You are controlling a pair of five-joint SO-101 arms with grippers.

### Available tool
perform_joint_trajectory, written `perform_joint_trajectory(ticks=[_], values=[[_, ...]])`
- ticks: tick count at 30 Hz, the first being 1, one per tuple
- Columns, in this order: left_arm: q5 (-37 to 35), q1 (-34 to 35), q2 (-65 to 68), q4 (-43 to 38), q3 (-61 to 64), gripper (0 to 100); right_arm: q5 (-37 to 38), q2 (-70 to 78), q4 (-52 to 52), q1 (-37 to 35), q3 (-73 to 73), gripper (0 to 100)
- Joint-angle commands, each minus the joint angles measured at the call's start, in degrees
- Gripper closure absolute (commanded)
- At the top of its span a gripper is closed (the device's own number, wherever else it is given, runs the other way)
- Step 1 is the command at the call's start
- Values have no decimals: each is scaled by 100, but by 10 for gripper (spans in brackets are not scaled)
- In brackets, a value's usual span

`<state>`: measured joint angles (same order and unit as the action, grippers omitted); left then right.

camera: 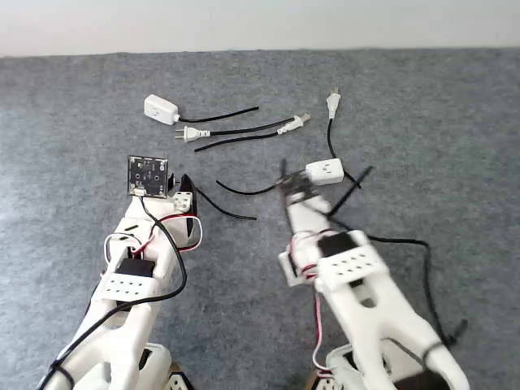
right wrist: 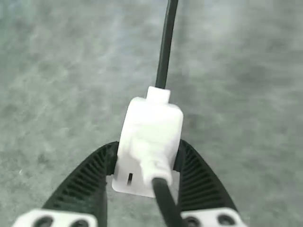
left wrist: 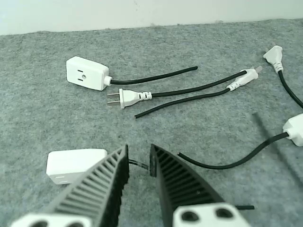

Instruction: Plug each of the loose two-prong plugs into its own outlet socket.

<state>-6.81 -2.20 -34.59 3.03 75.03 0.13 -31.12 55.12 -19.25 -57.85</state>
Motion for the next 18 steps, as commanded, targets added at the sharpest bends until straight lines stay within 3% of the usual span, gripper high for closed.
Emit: perform_joint_trajectory(ticks=[1, 8, 13, 18], values=[[44, 0, -97, -149, -92, 927, 88, -1068, 321, 1024, 360, 991], [18, 0, 35, -141, -207, 927, 677, -2264, 356, 3811, 369, 991], [9, 44, 1187, -105, -945, 927, 844, -1947, 338, 5024, 571, 991], [9, 325, 2224, -97, -1745, 927, 914, -1253, -321, 6123, 844, 991]])
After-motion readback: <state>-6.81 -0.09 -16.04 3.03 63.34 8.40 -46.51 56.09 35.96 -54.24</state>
